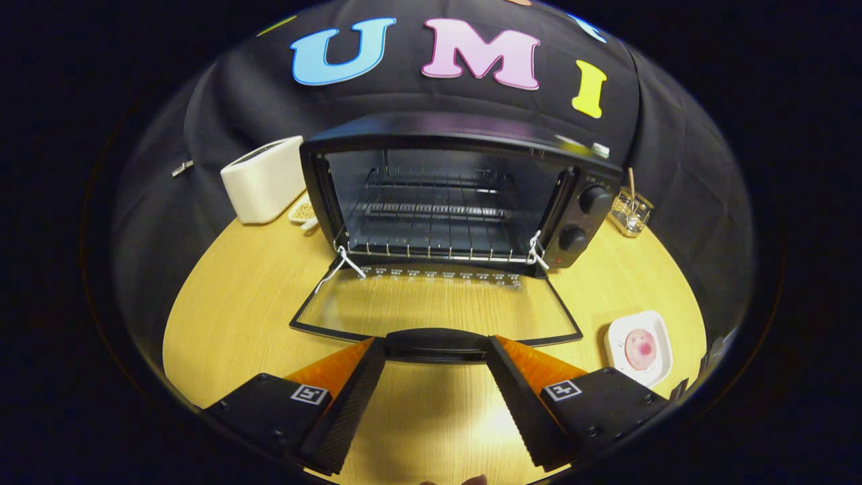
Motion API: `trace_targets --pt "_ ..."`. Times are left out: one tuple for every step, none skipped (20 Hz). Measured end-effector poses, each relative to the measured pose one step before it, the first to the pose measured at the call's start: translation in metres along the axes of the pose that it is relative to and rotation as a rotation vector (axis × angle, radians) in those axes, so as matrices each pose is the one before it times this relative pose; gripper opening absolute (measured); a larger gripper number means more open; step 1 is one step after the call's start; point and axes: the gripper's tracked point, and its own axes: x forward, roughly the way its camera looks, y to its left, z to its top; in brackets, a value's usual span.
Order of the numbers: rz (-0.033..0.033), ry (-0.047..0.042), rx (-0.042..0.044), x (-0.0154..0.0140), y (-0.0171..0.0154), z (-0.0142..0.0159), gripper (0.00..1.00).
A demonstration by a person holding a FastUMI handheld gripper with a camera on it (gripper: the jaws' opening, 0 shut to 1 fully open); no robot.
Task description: Open the toaster oven, put the food inside, and close the toaster oven door.
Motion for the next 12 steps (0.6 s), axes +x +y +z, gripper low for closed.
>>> trace_targets --pt "0.00407 0.0198 -0.00094 0.00351 0.00023 -0.00649 1.0" --pt "0.00381 0.01365 -0.00673 0.00096 0.00055 -0.00539 1.0" --pt "0.00039 0.00596 -0.0114 0.00099 -0.00093 -0.00298 1.0" --pt "0.00008 0.00144 -0.01037 -0.0007 -0.00098 -0.00207 1.0" --pt "0.00389 -0.00136 -0.00288 -0.00105 0.00091 -0.00079 1.0" --pt "0.00435 -0.0026 0.00158 -0.00153 -0.00042 -0.00014 1.0" --pt "0.00259 -0.00796 0.00072 -0.00291 -0.00131 0.00054 1.0" --pt "0.00217 -0.01276 -0.0031 -0.00304 -0.00226 0.0025 1.0" --pt "0.00171 -0.0122 -0.00973 -0.00261 -0.00242 0.00234 1.0" --pt "0.00287 -0.00887 -0.01153 -0.00206 -0.00279 0.00192 1.0" --pt "0.00476 -0.00618 -0.00847 -0.00105 -0.00192 0.00107 1.0" --pt "0.00713 -0.00703 -0.00286 -0.00298 -0.00155 0.00219 1.0"
